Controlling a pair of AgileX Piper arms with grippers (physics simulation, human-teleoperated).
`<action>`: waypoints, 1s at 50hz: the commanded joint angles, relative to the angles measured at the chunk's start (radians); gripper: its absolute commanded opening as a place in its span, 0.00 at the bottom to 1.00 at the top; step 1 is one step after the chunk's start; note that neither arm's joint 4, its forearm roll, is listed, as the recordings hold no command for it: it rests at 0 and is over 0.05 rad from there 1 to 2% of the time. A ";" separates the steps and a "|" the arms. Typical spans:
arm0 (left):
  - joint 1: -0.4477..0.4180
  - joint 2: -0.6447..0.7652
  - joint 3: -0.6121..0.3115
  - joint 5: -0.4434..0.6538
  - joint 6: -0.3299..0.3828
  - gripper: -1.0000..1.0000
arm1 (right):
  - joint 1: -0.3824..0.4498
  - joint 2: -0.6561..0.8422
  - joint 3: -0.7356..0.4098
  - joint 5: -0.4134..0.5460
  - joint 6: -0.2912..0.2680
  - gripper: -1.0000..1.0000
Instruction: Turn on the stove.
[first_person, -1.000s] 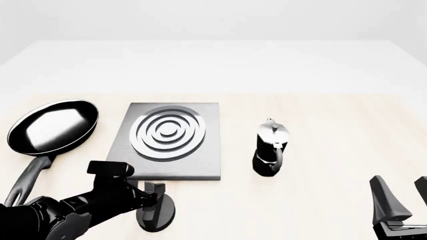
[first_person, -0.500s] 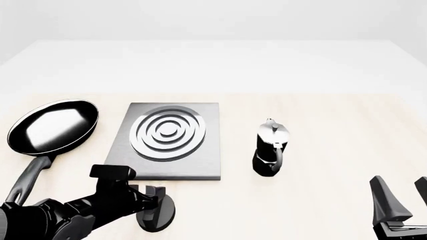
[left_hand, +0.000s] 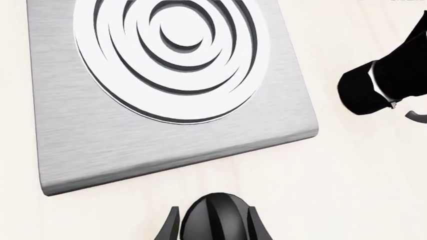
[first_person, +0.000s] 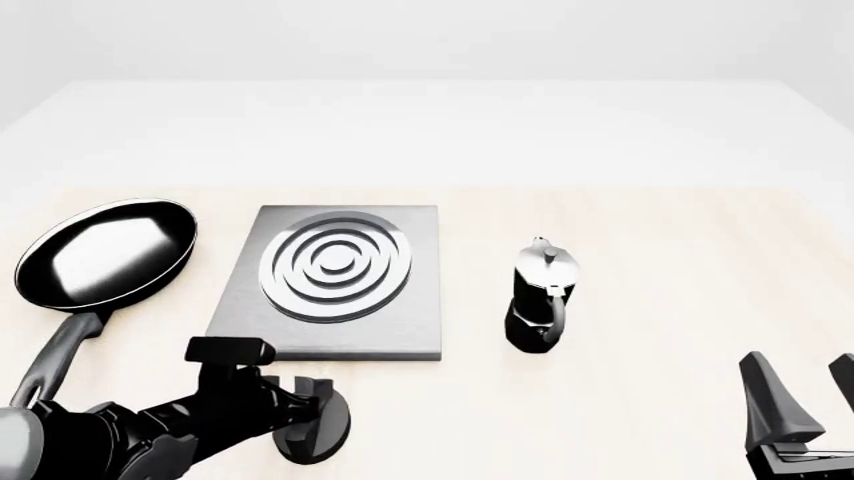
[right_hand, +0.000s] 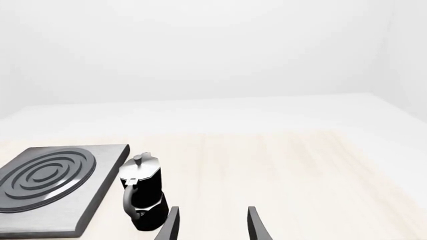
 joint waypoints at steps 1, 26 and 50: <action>-0.002 0.052 0.013 -0.038 -0.004 1.00 | 0.000 -0.001 0.000 0.001 0.001 1.00; 0.141 -0.041 0.014 0.020 0.068 1.00 | 0.007 0.029 0.000 -0.020 -0.003 1.00; 0.205 -0.071 0.023 0.024 0.091 1.00 | 0.009 0.037 0.000 -0.026 -0.006 1.00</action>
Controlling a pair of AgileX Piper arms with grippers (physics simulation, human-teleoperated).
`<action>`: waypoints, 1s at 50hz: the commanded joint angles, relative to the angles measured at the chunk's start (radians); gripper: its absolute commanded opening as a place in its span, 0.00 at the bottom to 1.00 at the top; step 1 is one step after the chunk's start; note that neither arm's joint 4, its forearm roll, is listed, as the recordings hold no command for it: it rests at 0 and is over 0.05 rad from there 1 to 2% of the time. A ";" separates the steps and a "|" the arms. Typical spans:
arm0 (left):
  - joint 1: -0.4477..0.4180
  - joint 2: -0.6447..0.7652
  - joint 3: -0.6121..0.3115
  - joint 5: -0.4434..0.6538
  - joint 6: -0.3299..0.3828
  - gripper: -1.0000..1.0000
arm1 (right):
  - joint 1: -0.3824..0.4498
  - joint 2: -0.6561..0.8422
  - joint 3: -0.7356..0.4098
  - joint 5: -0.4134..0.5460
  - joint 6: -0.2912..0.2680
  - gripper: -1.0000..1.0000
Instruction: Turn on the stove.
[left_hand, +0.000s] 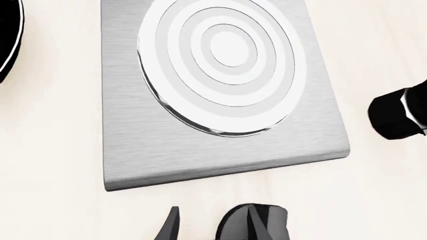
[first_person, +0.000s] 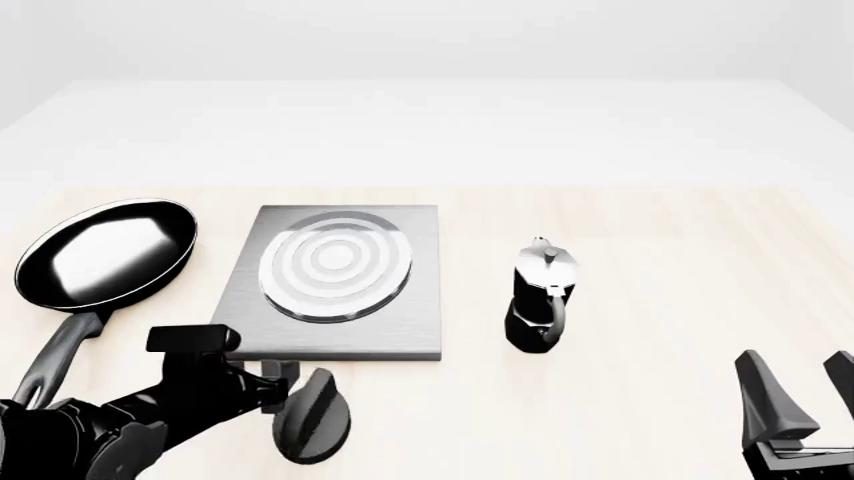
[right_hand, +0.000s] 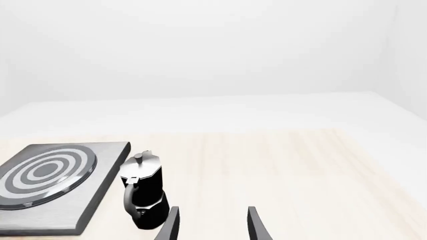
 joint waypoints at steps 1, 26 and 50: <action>0.051 -0.014 0.008 0.012 0.042 1.00 | 0.000 0.004 0.000 -0.003 -0.001 1.00; 0.080 -0.171 0.049 0.087 0.075 1.00 | 0.004 0.006 0.000 -0.005 -0.010 1.00; 0.120 -0.627 0.143 0.316 0.112 1.00 | 0.008 0.022 0.000 -0.014 -0.034 1.00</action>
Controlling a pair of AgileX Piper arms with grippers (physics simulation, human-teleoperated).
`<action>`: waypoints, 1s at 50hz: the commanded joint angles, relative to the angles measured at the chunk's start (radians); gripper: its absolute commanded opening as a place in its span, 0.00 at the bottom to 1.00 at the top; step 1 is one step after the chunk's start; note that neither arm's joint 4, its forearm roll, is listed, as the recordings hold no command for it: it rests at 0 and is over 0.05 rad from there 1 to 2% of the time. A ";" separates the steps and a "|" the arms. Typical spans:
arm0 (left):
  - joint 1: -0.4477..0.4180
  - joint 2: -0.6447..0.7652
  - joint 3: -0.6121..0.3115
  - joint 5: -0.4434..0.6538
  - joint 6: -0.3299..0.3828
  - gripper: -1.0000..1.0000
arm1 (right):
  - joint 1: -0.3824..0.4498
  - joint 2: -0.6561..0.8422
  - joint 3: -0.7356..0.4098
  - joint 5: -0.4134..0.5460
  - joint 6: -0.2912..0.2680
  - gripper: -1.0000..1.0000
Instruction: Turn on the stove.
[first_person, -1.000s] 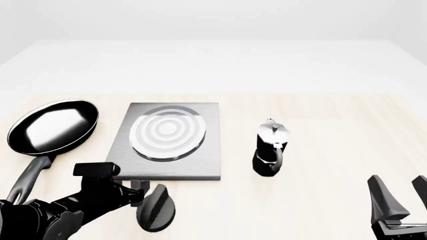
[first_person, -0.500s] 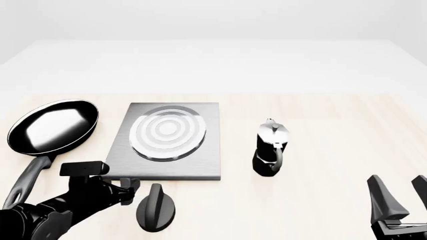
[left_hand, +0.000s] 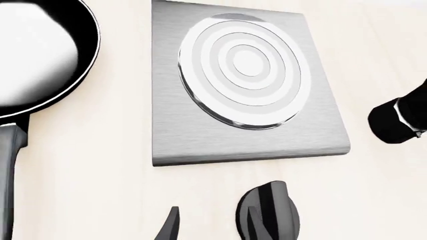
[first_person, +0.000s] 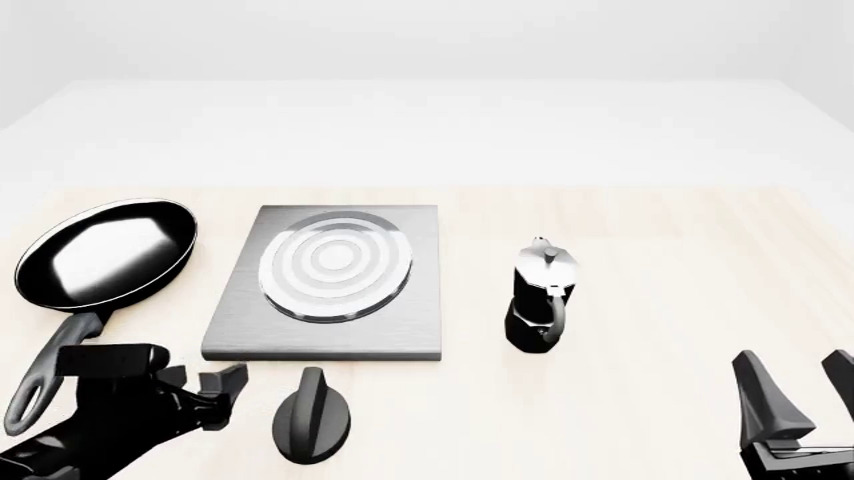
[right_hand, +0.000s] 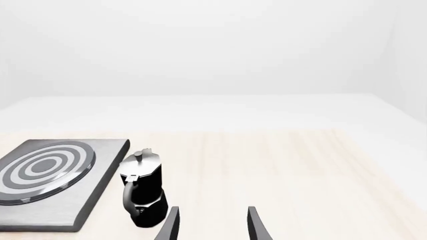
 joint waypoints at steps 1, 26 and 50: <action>0.028 -0.247 0.033 0.137 0.021 1.00 | 0.004 0.013 0.000 -0.010 -0.013 1.00; 0.021 -0.876 0.068 0.519 0.065 1.00 | 0.010 0.021 0.000 -0.018 -0.024 1.00; 0.184 -1.006 0.119 0.514 0.114 1.00 | 0.009 0.008 0.000 -0.007 -0.026 1.00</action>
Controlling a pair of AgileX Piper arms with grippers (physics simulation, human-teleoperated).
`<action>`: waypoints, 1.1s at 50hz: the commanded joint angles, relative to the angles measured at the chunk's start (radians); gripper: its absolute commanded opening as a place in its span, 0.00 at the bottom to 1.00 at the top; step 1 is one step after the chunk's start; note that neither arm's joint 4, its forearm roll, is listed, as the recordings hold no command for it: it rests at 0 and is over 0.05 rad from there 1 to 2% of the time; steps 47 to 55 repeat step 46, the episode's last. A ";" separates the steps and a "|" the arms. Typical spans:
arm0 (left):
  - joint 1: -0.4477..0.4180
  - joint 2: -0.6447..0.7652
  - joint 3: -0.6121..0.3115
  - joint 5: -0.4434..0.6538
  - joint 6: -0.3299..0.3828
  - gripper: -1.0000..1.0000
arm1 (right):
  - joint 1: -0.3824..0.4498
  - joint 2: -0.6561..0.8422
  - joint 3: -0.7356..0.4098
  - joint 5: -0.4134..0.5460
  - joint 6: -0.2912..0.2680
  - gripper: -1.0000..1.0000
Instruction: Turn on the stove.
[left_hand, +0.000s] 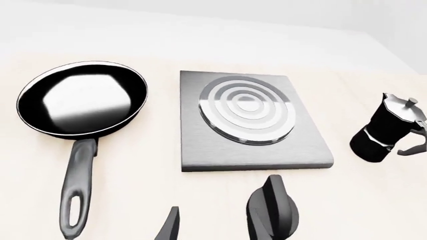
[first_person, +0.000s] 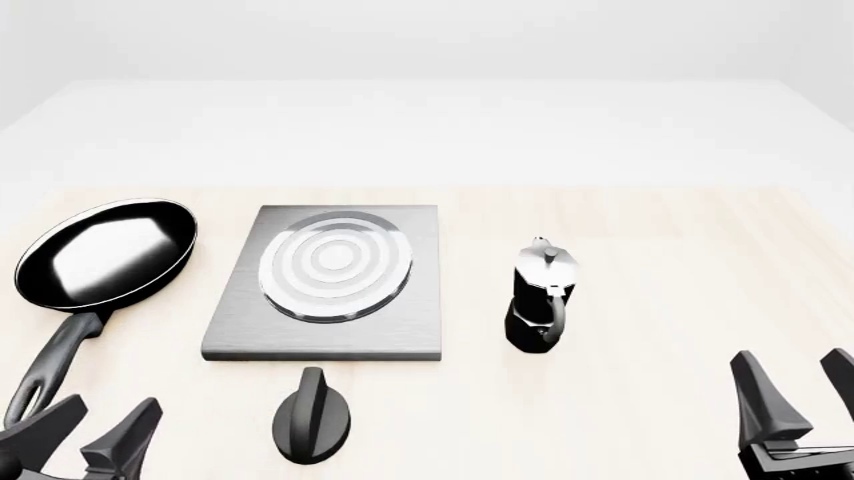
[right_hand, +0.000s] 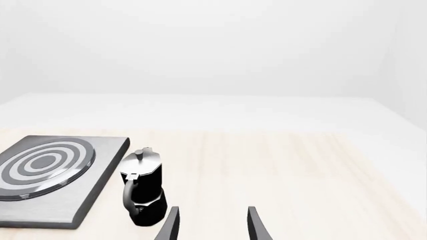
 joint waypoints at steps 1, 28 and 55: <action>0.083 -0.040 0.034 -0.026 0.002 1.00 | 0.000 0.010 0.000 -0.006 -0.003 1.00; 0.203 -0.041 0.054 -0.062 -0.039 1.00 | -0.002 0.052 0.000 -0.032 -0.019 1.00; 0.188 -0.041 0.064 -0.088 -0.055 1.00 | 0.000 -0.058 -0.033 0.162 -0.075 1.00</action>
